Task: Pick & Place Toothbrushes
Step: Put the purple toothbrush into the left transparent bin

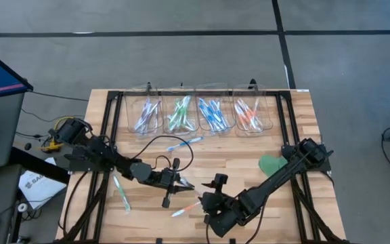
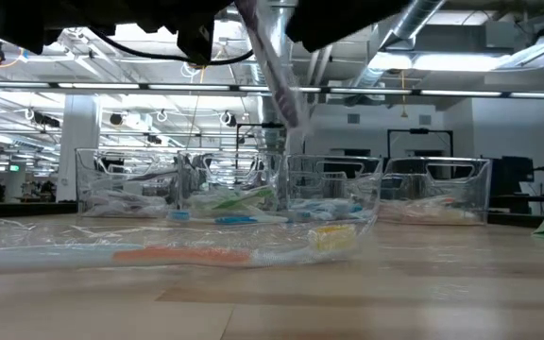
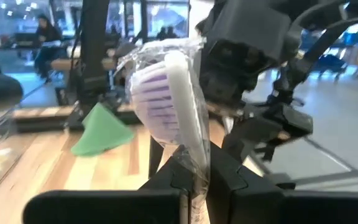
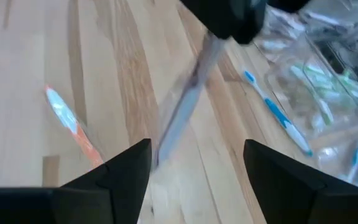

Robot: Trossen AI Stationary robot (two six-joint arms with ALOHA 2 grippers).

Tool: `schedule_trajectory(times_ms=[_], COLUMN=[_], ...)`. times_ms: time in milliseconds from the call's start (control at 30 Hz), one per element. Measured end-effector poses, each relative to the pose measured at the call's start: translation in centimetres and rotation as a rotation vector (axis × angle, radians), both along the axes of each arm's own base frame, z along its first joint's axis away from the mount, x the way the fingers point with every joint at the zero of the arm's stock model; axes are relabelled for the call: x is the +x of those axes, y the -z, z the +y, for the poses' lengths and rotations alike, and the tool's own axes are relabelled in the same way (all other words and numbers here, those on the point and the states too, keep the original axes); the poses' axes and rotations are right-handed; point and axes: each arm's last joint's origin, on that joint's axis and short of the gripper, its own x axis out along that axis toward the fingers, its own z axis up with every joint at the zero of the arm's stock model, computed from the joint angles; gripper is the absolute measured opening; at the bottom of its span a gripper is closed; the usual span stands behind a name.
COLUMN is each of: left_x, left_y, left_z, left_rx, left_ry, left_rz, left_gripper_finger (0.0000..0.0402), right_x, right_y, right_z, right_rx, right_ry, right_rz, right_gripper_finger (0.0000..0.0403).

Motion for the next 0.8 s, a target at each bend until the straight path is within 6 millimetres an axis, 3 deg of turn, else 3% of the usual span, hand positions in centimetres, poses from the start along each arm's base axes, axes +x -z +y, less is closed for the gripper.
schedule_trajectory(times_ms=[167,400,800], left_x=[-0.9,-3.9,-9.9], left_y=[-1.1,-5.0,-9.2], left_z=[0.7,3.0,12.6], left_rx=[0.046,0.1,0.132], left_ry=[-0.085,-0.236,-0.703], left_rz=[0.084,0.156,0.252], left_gripper_finger=[0.0008,0.0008,0.0008], right_x=[-1.2,-2.5,-2.6], right_y=[-0.2,-1.0,-1.0], right_z=[-0.3,-0.4,-0.8], right_rx=[-0.006,-0.003,-0.009], right_ry=[0.082,0.178,0.201], right_rz=[0.05,0.08,0.091], right_gripper_finger=[0.0249,0.0249,0.0249])
